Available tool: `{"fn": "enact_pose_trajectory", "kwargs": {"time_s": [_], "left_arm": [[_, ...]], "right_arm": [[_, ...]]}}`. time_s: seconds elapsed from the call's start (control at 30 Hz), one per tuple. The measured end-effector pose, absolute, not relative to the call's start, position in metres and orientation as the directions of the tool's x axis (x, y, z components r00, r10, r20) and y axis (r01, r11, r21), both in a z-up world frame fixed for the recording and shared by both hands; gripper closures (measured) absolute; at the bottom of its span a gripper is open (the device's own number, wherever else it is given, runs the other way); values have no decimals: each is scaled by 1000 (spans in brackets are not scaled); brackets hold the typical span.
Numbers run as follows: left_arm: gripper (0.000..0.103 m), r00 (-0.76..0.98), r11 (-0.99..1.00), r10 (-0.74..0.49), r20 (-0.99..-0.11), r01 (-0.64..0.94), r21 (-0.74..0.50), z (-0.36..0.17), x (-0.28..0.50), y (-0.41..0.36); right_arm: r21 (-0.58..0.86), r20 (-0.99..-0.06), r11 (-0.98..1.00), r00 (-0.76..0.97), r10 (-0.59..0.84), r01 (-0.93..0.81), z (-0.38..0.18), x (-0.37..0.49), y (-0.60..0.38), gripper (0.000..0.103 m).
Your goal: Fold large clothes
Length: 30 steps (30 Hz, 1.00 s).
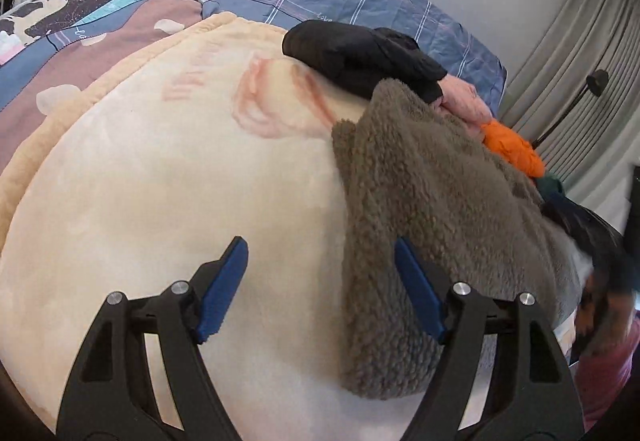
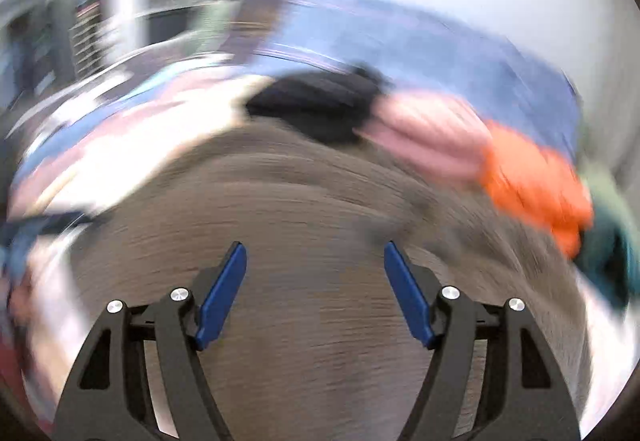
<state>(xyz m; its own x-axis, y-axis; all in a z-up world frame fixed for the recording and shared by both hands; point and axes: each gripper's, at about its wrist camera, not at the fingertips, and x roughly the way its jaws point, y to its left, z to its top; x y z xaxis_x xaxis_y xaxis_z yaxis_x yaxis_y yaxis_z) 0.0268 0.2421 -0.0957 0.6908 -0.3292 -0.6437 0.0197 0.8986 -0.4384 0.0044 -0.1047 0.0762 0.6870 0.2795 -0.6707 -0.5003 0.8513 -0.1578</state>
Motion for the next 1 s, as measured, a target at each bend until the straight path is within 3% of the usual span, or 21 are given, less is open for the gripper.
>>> {"fn": "enact_pose_trajectory", "kwargs": {"time_s": [0.07,0.2,0.4,0.7,0.73,0.77,0.87,1.0], "left_arm": [[27,690,894,-350,-633,46,-445,-91,33,245],[27,637,864,-435,-637,95,-495,-90,58,250],[27,518,827,-534,-668,156,-540,-102,99,235],[25,396,678,-707,-586,143,-721,-132,162,232],[28,390,672,-714,-582,148,-725,-132,165,232],[42,388,669,-718,-578,155,-726,-133,168,232],[69,378,650,-738,-558,175,-740,-133,172,230],[77,426,698,-697,-577,219,-682,-113,164,223]], "right_arm": [[-220,-674,729,642,366,-648,70,-35,-64,26],[-347,-717,522,579,388,-779,27,-90,-6,26],[-621,-623,410,738,259,-668,-20,-111,33,26],[-647,-595,433,771,227,-627,-26,-92,52,26],[-643,-598,436,768,228,-630,-29,-87,55,27],[-634,-604,443,764,228,-633,-31,-84,57,32],[-582,-626,486,741,243,-652,-26,-73,54,52],[-435,-664,584,682,307,-686,1,-54,40,64]]}}
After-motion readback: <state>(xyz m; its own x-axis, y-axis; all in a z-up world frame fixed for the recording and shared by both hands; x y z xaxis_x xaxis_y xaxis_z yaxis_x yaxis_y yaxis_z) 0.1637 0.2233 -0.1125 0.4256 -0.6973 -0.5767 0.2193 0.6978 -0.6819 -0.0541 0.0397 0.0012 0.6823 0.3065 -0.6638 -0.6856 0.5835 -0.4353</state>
